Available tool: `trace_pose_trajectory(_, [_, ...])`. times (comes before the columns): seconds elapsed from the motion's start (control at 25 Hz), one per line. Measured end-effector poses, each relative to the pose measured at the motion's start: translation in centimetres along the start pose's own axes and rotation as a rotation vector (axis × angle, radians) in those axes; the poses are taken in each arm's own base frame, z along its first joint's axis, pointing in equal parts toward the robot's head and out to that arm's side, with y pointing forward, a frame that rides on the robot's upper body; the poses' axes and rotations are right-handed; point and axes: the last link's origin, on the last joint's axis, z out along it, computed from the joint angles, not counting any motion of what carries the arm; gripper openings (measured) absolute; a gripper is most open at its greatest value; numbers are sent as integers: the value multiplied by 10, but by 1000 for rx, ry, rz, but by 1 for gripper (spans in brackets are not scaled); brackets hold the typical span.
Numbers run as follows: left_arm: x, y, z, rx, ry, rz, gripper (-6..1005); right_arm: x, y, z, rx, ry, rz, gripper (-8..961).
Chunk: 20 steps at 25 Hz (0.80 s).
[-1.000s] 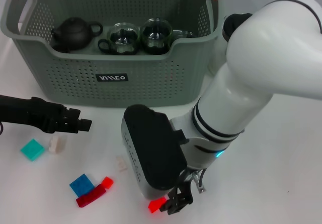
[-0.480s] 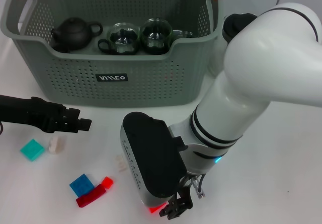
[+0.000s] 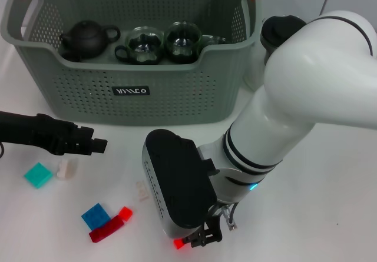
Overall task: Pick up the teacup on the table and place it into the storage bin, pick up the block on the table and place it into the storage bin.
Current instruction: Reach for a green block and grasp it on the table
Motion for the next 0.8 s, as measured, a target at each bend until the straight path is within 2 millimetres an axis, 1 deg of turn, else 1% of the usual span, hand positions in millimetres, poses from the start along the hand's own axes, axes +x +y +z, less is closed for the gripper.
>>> trace_pose_trajectory(0.24, [0,-1,0,1,0,-2,567,1,1,1,-2,1,2,453])
trace_pose_trajectory(0.44, [2,-1,0,5,3,0,567,2,3,2,-10,6,0,382])
trace_pose_trajectory(0.8, [2,-2,0,10,3,1,567,2,6,7,-13,20,-18,351])
